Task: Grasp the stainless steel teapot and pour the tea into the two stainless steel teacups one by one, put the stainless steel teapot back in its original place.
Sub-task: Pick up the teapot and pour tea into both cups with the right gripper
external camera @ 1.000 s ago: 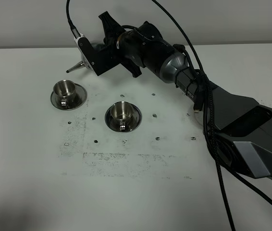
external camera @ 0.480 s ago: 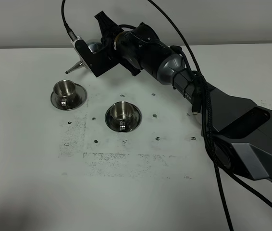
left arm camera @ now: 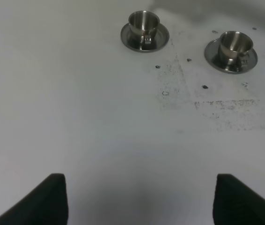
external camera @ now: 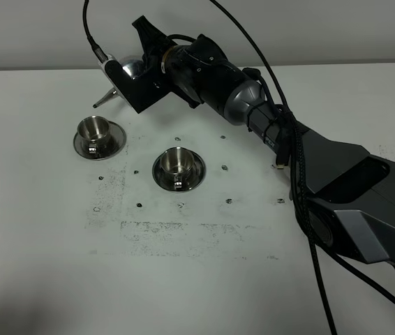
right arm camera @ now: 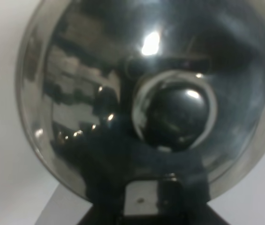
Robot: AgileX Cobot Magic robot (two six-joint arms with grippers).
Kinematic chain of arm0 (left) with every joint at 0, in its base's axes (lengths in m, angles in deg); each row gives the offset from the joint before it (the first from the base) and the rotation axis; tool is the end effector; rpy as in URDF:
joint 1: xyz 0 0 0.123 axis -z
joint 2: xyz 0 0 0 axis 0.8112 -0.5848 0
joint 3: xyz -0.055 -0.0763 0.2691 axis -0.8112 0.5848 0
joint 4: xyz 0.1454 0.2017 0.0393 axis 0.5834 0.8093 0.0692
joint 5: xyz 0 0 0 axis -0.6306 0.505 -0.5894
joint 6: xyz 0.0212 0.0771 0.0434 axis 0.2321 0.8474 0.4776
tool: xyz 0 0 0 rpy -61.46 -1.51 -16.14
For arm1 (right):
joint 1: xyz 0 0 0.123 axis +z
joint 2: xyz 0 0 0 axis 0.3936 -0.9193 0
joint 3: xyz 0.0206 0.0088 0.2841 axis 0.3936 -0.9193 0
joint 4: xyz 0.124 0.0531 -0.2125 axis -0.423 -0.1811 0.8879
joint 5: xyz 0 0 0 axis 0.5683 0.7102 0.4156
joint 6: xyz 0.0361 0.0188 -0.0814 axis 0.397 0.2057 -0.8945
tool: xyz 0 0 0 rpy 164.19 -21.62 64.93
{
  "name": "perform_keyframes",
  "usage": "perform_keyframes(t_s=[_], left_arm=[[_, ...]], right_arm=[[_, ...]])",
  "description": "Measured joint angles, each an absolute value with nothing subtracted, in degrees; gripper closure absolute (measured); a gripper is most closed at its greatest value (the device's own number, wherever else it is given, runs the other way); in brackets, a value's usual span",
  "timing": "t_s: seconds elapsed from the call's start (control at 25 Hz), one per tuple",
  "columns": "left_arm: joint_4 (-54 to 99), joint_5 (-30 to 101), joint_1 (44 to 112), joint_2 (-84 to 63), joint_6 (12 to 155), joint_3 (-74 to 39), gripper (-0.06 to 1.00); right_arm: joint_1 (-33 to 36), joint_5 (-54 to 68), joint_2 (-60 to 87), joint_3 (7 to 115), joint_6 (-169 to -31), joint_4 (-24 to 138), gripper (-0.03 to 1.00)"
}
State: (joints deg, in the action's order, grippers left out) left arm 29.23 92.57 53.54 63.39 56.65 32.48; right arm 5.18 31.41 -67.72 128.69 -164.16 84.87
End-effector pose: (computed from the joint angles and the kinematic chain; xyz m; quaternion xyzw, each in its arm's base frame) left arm -0.0083 -0.0098 0.2809 0.0505 0.8466 -0.0252 0.5292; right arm 0.5337 0.2683 0.1755 -0.7841 0.3948 -0.3563 0.3200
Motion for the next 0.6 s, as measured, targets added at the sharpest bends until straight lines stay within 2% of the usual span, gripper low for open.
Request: perform_keyframes(t_s=[0.6], left_arm=[[29.23,92.57,53.54,63.39,56.65,32.48,0.25]], right_arm=[[6.3,30.97,-67.72,128.69,-164.16,88.56,0.79]])
